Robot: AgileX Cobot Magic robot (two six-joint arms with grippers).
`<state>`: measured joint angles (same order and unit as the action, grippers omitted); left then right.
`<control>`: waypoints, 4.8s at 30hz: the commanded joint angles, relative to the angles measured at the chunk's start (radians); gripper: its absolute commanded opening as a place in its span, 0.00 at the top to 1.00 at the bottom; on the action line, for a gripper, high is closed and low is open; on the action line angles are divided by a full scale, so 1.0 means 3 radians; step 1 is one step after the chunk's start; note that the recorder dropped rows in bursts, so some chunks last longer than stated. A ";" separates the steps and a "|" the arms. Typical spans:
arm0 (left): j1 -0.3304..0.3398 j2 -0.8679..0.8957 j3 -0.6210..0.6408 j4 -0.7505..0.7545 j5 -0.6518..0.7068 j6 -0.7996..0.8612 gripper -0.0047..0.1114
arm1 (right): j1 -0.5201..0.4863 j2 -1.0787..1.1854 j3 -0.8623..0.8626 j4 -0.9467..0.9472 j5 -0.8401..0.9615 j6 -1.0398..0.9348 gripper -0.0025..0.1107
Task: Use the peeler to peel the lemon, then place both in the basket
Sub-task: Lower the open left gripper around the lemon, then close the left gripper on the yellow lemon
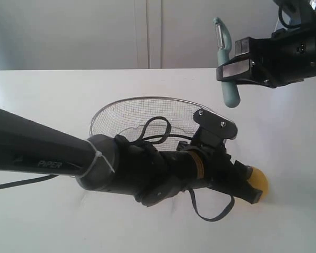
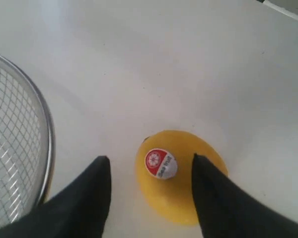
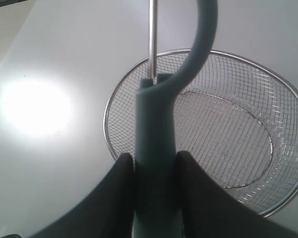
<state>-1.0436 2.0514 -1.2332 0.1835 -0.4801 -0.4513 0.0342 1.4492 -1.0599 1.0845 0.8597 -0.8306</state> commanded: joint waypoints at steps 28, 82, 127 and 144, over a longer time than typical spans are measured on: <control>-0.0042 0.0339 -0.0430 0.0302 0.0025 -0.0103 0.23 | -0.0019 -0.0014 0.0009 0.0110 -0.0011 -0.0006 0.98; -0.0056 0.0580 -0.0433 0.0379 -0.0390 -0.0375 0.05 | -0.0019 -0.0014 0.0009 0.0124 -0.0003 -0.0006 0.98; -0.0056 0.0452 -0.0556 0.1166 0.0061 -0.0123 0.05 | -0.0019 -0.0014 0.0009 0.0130 -0.0003 -0.0006 0.98; -0.0117 0.0591 -0.0588 0.1181 -0.0061 0.0303 0.06 | -0.0019 -0.0014 0.0009 0.0130 -0.0003 -0.0006 0.98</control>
<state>-1.0642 2.2304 -1.4068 0.5292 -0.4986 -0.3729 0.0342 1.4492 -1.0599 1.1132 0.8539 -0.8306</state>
